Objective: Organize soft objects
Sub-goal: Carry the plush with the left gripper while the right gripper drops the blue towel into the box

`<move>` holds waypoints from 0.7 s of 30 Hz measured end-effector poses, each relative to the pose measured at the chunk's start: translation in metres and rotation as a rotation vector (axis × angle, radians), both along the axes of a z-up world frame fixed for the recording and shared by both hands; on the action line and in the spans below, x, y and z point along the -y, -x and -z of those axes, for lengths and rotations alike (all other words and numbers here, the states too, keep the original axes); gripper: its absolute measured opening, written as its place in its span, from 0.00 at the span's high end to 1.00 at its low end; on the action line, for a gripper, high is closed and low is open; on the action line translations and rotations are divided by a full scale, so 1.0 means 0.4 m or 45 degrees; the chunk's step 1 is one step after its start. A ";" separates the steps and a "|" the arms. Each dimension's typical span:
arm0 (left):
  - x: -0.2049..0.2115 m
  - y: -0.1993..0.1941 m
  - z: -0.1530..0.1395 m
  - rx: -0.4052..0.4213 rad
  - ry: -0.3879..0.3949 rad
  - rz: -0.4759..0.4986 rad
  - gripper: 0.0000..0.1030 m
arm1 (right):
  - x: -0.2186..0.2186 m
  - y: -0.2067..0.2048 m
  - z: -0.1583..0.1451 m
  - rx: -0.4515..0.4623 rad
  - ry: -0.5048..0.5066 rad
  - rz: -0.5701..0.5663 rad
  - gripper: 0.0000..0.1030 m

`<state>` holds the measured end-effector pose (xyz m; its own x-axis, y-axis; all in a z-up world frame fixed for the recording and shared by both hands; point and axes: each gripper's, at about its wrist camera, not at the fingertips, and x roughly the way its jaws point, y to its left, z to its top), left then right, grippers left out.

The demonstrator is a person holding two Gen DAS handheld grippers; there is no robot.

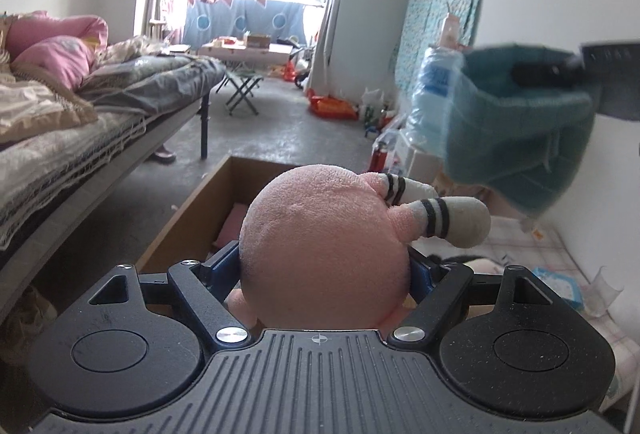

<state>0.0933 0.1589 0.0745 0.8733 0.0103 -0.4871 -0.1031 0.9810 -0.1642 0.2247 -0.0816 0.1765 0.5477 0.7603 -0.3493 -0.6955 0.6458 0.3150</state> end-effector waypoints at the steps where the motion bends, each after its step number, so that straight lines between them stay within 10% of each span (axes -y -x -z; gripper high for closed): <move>1: -0.007 0.001 0.009 -0.011 0.004 -0.002 0.21 | -0.035 -0.008 0.006 -0.022 0.000 -0.024 0.89; 8: -0.059 -0.005 0.060 -0.060 0.047 -0.015 0.21 | -0.256 -0.134 0.149 -0.208 0.223 -0.078 0.89; 21: -0.154 0.030 0.086 -0.060 0.118 -0.077 0.21 | -0.572 -0.195 0.537 -0.202 1.400 -0.242 0.89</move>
